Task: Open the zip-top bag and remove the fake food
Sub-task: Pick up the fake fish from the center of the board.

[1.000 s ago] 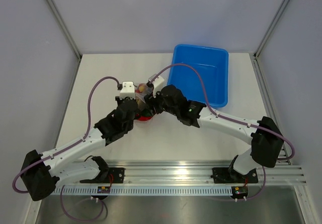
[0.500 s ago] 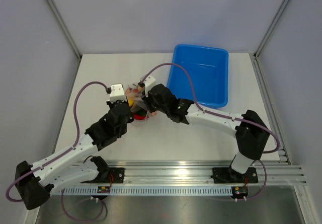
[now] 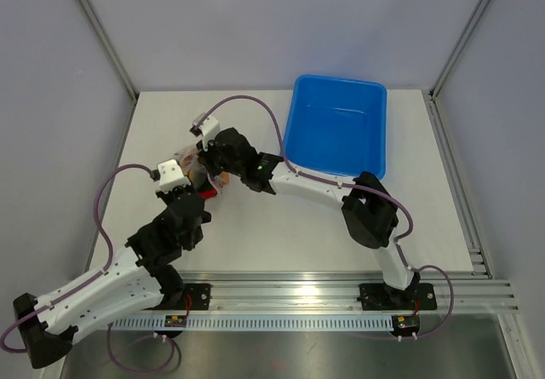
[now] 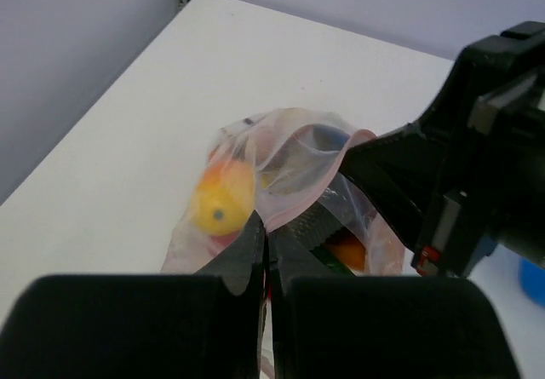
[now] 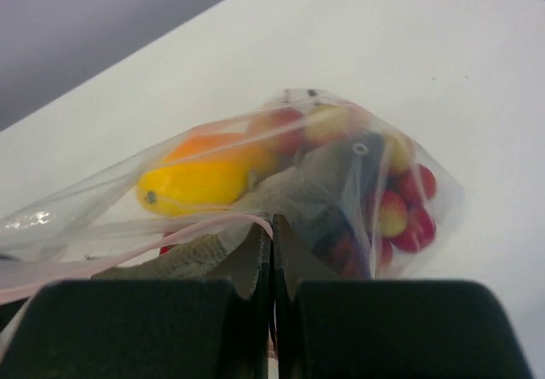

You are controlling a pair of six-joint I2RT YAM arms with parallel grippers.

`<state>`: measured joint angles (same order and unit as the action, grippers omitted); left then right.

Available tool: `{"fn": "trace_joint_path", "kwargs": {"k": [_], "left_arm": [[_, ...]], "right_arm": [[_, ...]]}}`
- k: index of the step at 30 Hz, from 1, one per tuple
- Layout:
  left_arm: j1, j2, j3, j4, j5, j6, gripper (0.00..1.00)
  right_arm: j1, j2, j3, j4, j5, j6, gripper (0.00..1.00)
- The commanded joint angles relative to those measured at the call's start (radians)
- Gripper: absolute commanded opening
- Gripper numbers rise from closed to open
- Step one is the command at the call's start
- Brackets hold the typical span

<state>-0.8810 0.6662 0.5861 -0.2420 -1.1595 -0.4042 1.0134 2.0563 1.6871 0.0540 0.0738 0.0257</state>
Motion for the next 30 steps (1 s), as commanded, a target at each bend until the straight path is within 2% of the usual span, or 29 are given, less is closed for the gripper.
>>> {"fn": "trace_joint_path", "kwargs": {"k": [1,3,5,11,14,15,18,19,20,25,30], "left_arm": [[-0.021,-0.057,0.011,0.067,-0.213,-0.035,0.0],[-0.022,-0.045,-0.003,0.137,-0.183,0.03,0.0],[-0.022,-0.024,-0.014,0.206,-0.146,0.085,0.0],[-0.022,0.062,0.009,0.237,-0.114,0.105,0.0],[-0.022,0.059,0.003,0.272,-0.045,0.102,0.0],[-0.022,0.056,-0.006,0.286,-0.022,0.108,0.0],[-0.021,0.058,-0.009,0.3,0.033,0.091,0.0],[-0.021,0.065,-0.009,0.306,0.047,0.09,0.0],[-0.021,0.078,-0.006,0.308,0.049,0.09,0.0],[-0.021,0.13,0.015,0.293,0.064,0.068,0.0],[-0.021,0.188,0.043,0.259,0.072,0.013,0.0]], "right_arm": [[-0.032,0.112,0.158,-0.08,-0.002,-0.032,0.0],[-0.032,0.165,0.262,-0.14,-0.015,0.011,0.0],[-0.032,0.163,0.275,-0.158,-0.002,0.013,0.0],[-0.053,0.021,0.027,-0.071,0.093,-0.012,0.0],[-0.084,-0.045,-0.076,-0.065,0.097,0.017,0.22],[-0.097,-0.062,-0.096,-0.066,0.093,0.025,0.39],[-0.108,-0.143,-0.184,-0.083,0.067,0.042,0.54],[-0.108,-0.169,-0.241,-0.071,0.069,0.049,0.68],[-0.108,-0.223,-0.269,-0.065,0.069,0.063,0.72],[-0.108,-0.344,-0.357,-0.071,0.011,0.203,0.75],[-0.108,-0.392,-0.395,-0.066,-0.014,0.298,0.69]]}}
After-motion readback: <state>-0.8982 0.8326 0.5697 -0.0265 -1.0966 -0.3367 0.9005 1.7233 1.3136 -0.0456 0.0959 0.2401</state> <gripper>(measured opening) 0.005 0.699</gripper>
